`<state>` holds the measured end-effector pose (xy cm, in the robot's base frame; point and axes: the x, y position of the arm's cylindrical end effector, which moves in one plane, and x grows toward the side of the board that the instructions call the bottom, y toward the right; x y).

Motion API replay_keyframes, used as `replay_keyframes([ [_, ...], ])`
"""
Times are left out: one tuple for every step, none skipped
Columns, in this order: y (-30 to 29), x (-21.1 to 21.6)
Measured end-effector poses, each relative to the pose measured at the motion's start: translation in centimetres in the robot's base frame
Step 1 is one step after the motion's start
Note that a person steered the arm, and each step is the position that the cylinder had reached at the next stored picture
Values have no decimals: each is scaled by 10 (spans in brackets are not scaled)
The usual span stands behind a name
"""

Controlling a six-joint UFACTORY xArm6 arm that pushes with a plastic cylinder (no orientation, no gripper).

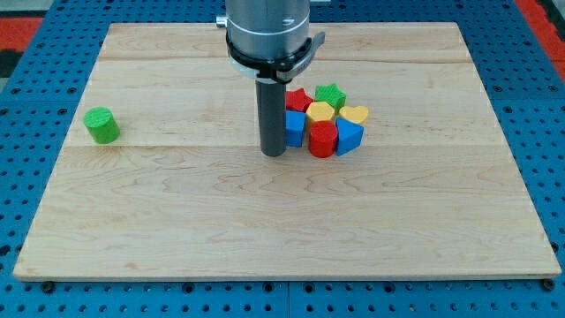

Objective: Move the green circle into the group of the blocks

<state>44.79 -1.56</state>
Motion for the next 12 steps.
replay_keyframes([
  [0, -18],
  [0, -25],
  [-47, 4],
  [-145, 46],
  [-276, 49],
  [-289, 36],
  [-269, 8],
  [-274, -23],
  [-271, -33],
  [-217, -37],
  [-157, -37],
  [-109, -31],
])
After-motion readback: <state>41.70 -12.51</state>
